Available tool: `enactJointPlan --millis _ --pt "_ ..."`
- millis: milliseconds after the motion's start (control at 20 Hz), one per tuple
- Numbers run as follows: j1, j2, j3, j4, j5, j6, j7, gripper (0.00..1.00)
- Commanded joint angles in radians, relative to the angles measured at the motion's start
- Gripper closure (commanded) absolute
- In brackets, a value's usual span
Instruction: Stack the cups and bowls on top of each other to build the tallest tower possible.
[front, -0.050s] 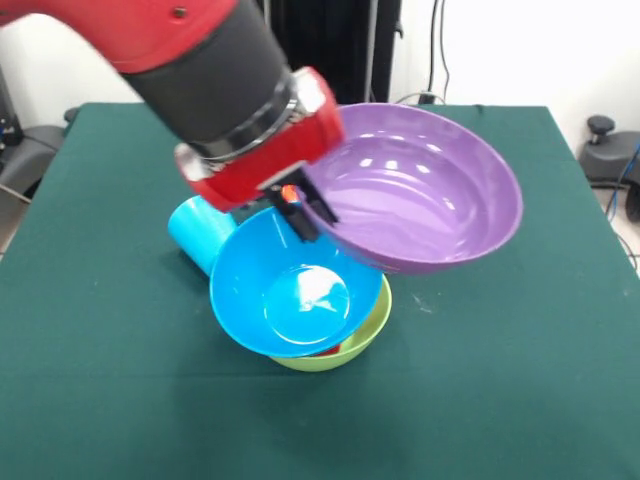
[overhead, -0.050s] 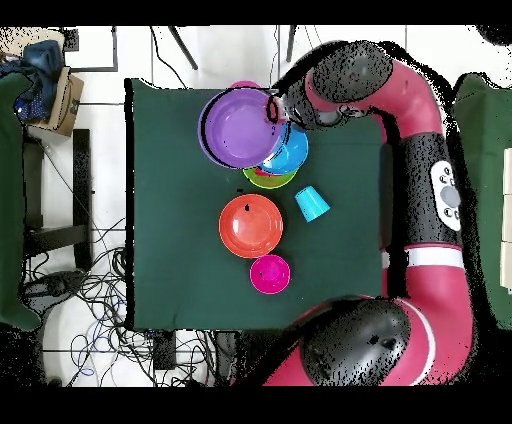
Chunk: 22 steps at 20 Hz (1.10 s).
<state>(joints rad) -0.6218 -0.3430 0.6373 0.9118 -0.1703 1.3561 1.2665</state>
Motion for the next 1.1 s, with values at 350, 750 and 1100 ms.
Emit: enactJointPlan --millis 350,750,1100 --pt "-0.035 0.004 0.061 0.097 -0.034 0.002 -0.250 1.00" --pt "-0.038 0.032 0.054 0.103 -0.074 -0.057 -0.266 1.00" --pt "-0.038 0.033 0.038 0.142 -0.126 -0.117 -0.277 1.00"
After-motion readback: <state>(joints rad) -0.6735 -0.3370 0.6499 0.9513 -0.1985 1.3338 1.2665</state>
